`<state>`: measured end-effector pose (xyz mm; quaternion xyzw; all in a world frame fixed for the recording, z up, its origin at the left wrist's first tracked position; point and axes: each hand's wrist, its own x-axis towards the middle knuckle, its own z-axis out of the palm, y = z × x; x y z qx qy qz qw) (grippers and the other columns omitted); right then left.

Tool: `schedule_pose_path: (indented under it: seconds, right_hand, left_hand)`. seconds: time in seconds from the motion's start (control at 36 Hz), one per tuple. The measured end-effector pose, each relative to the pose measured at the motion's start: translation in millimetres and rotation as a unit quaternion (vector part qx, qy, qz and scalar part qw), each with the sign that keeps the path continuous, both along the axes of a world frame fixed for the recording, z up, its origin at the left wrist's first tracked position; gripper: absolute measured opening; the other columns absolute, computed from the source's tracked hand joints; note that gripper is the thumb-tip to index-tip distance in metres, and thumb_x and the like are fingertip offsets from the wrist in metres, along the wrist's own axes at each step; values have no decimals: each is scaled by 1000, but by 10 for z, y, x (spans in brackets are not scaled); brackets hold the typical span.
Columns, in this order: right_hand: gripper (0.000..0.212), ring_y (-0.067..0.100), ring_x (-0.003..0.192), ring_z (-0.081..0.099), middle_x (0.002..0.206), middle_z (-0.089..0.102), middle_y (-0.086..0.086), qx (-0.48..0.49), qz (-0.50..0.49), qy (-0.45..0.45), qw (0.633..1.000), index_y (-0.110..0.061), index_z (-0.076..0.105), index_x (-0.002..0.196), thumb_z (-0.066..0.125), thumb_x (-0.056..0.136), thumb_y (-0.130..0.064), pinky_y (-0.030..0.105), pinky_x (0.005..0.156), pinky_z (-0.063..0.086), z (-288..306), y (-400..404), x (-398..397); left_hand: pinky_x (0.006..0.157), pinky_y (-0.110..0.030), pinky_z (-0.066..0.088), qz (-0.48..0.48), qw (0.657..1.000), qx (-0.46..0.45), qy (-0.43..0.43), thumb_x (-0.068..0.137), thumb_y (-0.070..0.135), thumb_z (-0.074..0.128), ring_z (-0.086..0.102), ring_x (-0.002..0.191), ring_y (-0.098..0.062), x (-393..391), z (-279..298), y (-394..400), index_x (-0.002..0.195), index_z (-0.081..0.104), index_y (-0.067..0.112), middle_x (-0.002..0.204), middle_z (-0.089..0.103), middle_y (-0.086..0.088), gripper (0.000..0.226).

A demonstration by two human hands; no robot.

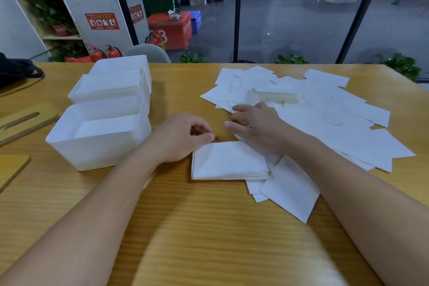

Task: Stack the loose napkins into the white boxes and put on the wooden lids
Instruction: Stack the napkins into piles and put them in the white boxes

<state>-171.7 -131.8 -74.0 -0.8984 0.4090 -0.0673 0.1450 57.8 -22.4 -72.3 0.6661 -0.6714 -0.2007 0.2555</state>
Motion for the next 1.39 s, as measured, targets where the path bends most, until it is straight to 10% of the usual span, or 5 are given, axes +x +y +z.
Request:
schedule_pose_path:
  seconds: [0.11, 0.36, 0.47, 0.89, 1.39]
  right_hand:
    - [59, 30, 120, 43, 131, 61, -16, -35, -1, 2, 999, -23, 53, 75, 36, 106, -69, 41, 89, 26, -24, -4, 48]
    - [57, 20, 138, 38, 158, 46, -10, -9, 27, -5, 1000, -28, 72, 117, 33, 107, -68, 42, 115, 24, 98, 140, -33]
    - [53, -12, 123, 47, 155, 46, -20, 4, 94, -64, 993, -27, 63, 147, 53, 106, -60, 11, 104, 34, 265, 413, -280]
    - [11, 8, 88, 75, 83, 79, -14, -17, -59, -389, 919, -25, 82, 81, 93, 84, -25, 21, 80, 58, 138, 520, -542]
    - [21, 26, 64, 63, 71, 71, 6, 116, -115, -467, 869, -11, 76, 89, 72, 105, -25, 37, 68, 55, 191, 508, -509]
  left_hand:
    - [73, -21, 48, 6, 1000, -5, 5, 100, 47, 75, 65, 86, 1, -27, -9, 9, 99, 81, 44, 93, 74, 17, 7]
    - [78, -22, 53, 40, 997, -63, 29, 99, 38, 79, 65, 89, -3, -54, -25, 1, 119, 76, 42, 97, 72, 17, 21]
    - [85, -22, 51, 58, 992, -108, -2, 96, 33, 83, 59, 103, -2, -62, -36, -29, 144, 61, 46, 118, 60, 22, 54]
    - [91, -26, 42, 9, 988, -151, 10, 107, 35, 67, 57, 105, 1, -67, -15, -24, 106, 78, 44, 100, 70, 31, 14]
    - [77, -29, 53, -62, 970, -59, 226, 104, 18, 73, 71, 84, -16, -33, 273, 132, 129, 76, 31, 91, 78, -12, 28]
